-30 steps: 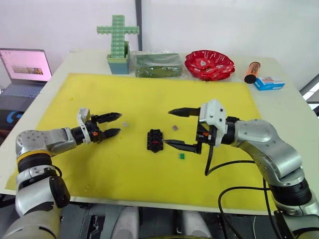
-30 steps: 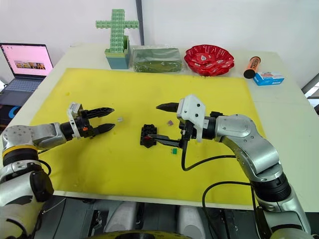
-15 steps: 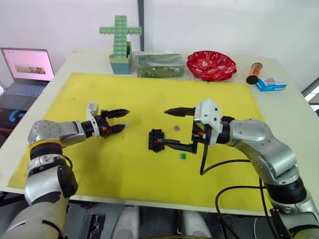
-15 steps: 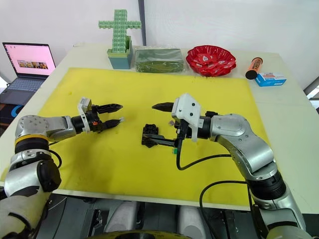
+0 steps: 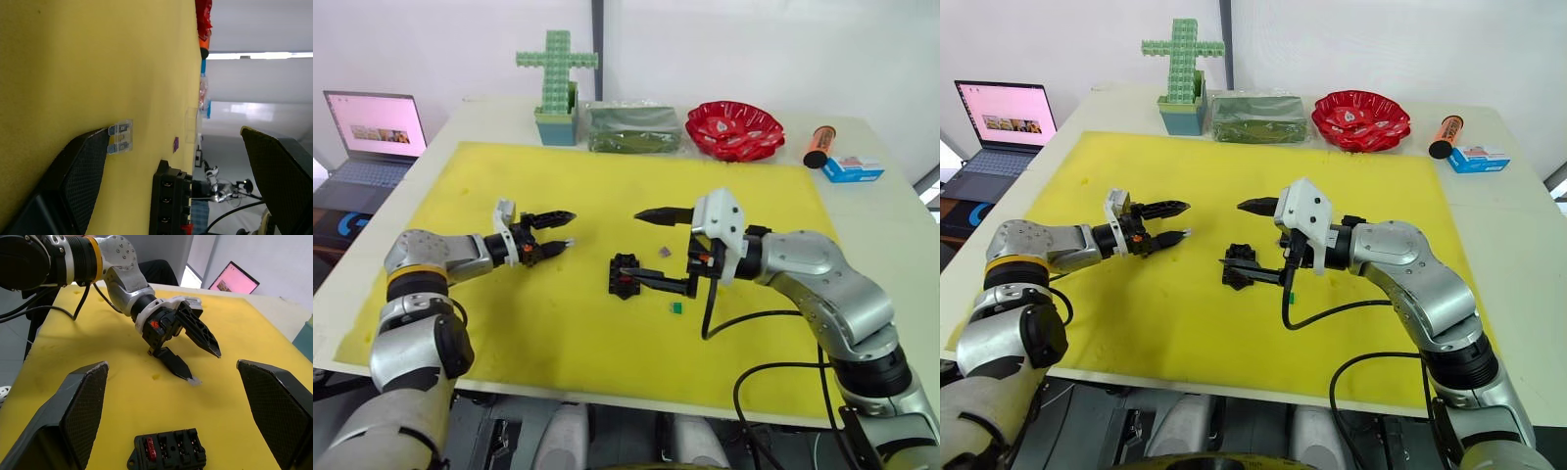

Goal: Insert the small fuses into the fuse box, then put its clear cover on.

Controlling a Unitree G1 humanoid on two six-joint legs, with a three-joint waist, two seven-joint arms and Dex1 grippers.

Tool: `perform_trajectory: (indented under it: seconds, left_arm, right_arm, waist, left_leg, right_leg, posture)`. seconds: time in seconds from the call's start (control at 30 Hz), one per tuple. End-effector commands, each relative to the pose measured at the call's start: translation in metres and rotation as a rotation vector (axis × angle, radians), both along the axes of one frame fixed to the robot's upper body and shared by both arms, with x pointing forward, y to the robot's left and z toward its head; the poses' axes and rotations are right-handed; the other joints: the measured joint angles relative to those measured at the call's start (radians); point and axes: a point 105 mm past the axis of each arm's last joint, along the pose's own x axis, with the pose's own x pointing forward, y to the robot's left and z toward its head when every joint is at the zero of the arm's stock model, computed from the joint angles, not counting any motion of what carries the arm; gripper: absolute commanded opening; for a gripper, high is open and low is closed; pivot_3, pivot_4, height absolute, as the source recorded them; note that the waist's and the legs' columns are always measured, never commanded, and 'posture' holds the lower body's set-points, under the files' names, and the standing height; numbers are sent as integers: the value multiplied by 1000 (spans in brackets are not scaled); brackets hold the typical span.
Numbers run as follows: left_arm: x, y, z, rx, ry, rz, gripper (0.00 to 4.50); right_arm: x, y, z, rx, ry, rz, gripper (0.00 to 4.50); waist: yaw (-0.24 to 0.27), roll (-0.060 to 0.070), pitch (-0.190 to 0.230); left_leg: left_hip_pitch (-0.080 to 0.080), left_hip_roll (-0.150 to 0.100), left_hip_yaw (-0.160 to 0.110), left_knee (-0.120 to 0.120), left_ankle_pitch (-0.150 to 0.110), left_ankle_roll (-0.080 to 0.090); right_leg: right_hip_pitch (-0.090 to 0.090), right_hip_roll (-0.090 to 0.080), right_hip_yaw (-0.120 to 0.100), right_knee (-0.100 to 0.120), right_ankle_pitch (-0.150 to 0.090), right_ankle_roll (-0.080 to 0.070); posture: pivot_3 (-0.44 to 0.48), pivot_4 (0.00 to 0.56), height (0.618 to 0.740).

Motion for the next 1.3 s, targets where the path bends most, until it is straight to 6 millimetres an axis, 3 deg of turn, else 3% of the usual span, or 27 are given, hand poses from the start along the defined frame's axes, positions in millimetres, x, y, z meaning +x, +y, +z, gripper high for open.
perform_trajectory:
  seconds: [0.03,0.13,0.67,1.0,1.17,1.3]
  left_arm:
    - [-3,-4,-26,89,59,-7,4316]
    - [-4,-1,-32,111,75,5,3706]
    - [-11,-10,-36,115,87,-47,3706]
    - [-15,-2,-53,176,133,-10,178]
    - [-20,0,-53,155,140,-9,66]
    - [-28,3,-41,85,127,-5,66]
  right_arm:
    - [-4,3,12,13,-56,18,4492]
    - [-4,4,12,12,-58,19,4500]
    - [-2,5,12,12,-55,19,4500]
    - [-1,4,12,12,-60,14,4500]
    - [0,4,11,14,-60,12,4500]
    - [0,4,11,14,-62,9,4500]
  waist:
    - [0,0,0]
    - [-1,1,-1]
    - [-1,2,-1]
    - [-7,3,-2]
    - [-25,7,-5]
    - [-36,8,-5]
  left_leg:
    - [0,0,0,0,0,0]
    - [1,0,0,0,0,0]
    - [1,0,0,0,0,0]
    - [1,0,0,-1,0,0]
    - [2,0,0,-2,0,0]
    - [2,0,0,-3,0,0]
  right_leg:
    - [0,0,0,0,0,0]
    - [1,0,0,0,0,0]
    - [1,0,0,0,0,0]
    - [1,0,0,-1,0,0]
    - [1,0,0,-1,0,0]
    - [0,0,0,-1,0,1]
  posture:
    - [0,150,740]
    - [0,150,740]
    - [0,150,740]
    - [0,150,740]
    - [0,150,740]
    - [0,150,740]
